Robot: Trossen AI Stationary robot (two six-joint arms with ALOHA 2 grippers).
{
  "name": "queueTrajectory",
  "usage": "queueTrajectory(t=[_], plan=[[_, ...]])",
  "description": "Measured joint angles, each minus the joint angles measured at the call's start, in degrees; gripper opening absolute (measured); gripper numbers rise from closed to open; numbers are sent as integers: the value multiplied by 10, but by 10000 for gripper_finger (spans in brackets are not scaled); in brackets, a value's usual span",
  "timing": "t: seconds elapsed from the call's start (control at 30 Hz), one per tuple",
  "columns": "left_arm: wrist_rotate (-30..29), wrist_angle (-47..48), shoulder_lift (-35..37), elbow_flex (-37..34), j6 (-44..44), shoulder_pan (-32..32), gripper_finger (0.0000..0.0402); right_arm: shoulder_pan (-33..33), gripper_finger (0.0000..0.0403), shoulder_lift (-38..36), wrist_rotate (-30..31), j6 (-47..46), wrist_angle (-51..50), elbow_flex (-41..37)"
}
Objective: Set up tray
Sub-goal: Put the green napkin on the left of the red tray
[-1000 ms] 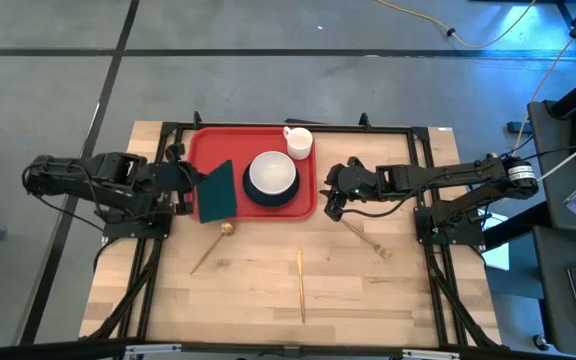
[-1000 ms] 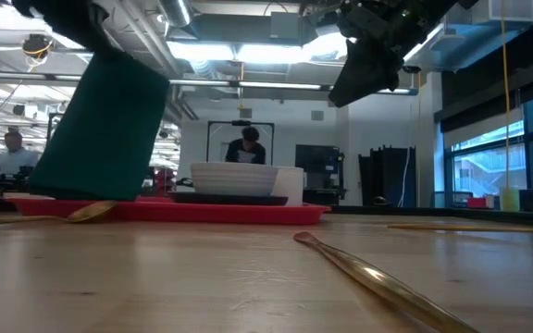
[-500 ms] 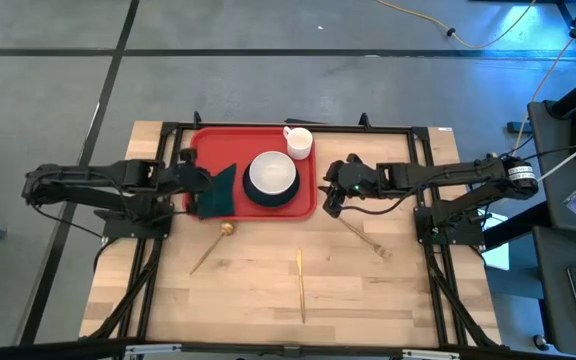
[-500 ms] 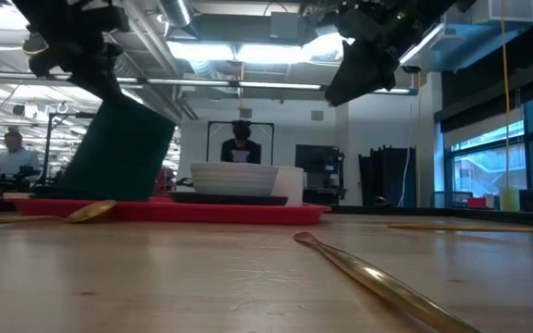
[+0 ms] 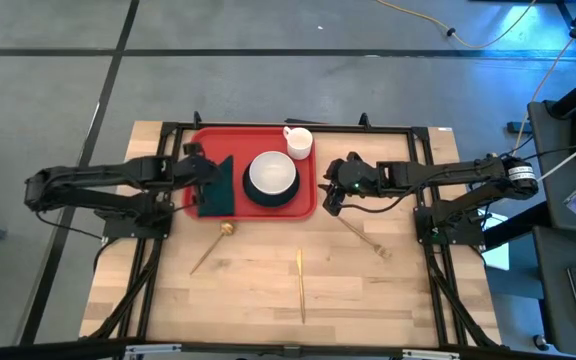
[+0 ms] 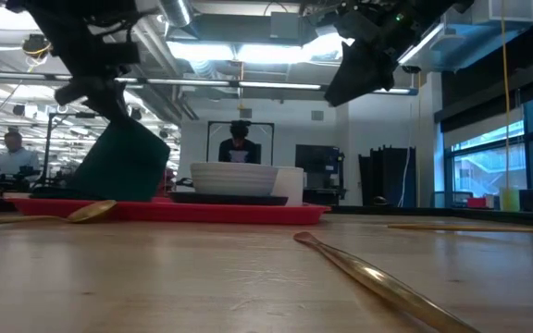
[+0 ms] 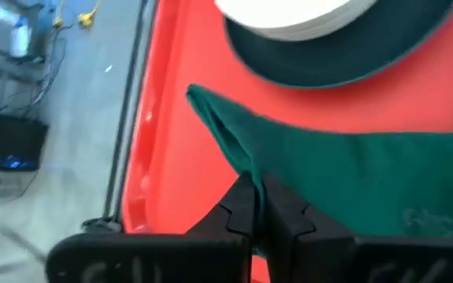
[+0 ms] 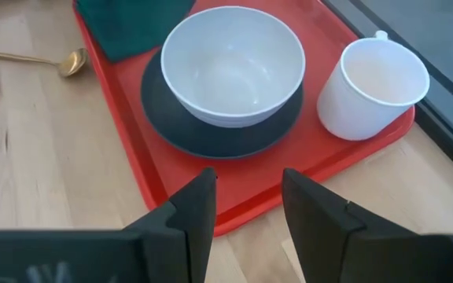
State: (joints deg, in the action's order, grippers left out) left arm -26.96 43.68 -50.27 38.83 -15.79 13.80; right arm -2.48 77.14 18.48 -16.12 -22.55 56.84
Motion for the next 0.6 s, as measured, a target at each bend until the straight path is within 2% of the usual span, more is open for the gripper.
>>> queueTrajectory(t=[0.3, 0.6], plan=[[-32, -12, -68, 0, -4, 39, 4, 0, 147, 0, 0, 1, 1, 0], [-55, -85, -135, 0, -35, 76, 4, 0, 147, 0, 0, 1, 1, 0]])
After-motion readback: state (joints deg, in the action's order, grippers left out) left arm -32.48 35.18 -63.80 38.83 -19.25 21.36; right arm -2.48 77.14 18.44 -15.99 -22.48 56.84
